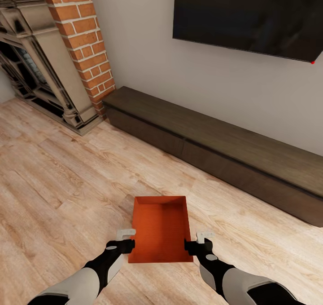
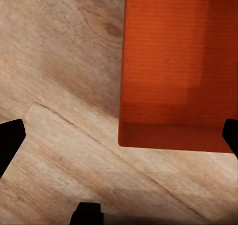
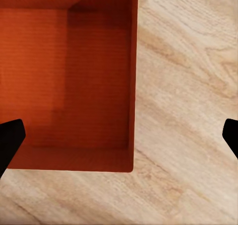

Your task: Move the two storage containers from the living room to the garage. In the garage, place one container on the floor and stack the other container on top of it (either order is fine).

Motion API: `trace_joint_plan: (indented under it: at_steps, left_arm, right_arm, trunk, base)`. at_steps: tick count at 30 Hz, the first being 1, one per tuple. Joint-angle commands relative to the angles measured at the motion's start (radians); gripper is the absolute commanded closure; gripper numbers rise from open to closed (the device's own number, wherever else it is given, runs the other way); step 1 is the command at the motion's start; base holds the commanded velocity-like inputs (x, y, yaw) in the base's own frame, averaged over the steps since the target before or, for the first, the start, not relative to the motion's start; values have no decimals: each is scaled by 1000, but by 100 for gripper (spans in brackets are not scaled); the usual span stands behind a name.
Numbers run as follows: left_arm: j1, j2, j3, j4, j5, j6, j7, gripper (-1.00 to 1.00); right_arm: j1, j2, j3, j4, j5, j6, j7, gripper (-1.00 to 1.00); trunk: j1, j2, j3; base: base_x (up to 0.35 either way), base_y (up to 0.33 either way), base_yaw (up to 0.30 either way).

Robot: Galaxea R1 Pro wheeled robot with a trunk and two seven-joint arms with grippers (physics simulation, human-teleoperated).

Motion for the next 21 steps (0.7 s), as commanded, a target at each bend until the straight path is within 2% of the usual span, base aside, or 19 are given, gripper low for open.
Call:
trace_joint_plan:
  at_steps: [1, 6, 10, 21]
  left_arm:
    - [0, 1, -3, 2, 7, 3, 3, -100]
    - [0, 8, -3, 28, 6, -6, 3, -100]
    - [0, 10, -3, 37, 8, -78, 4, -100]
    - [0, 9, -3, 49, 7, -103, 4, -100]
  right_arm:
    - [-1, 1, 8, 3, -9, -7, -2, -100]
    - [-1, 0, 8, 3, -9, -8, -2, -100]
    - [-1, 1, 8, 3, -9, -8, -2, -100]
    - [-1, 2, 8, 3, -9, -9, -2, -100]
  trunk:
    - [0, 0, -1]
    - [0, 0, -1]
    - [0, 0, -1]
    - [0, 0, -1]
  base:
    - [0, 0, 0]
    - [0, 0, 0]
    - [0, 0, 0]
    - [0, 0, 0]
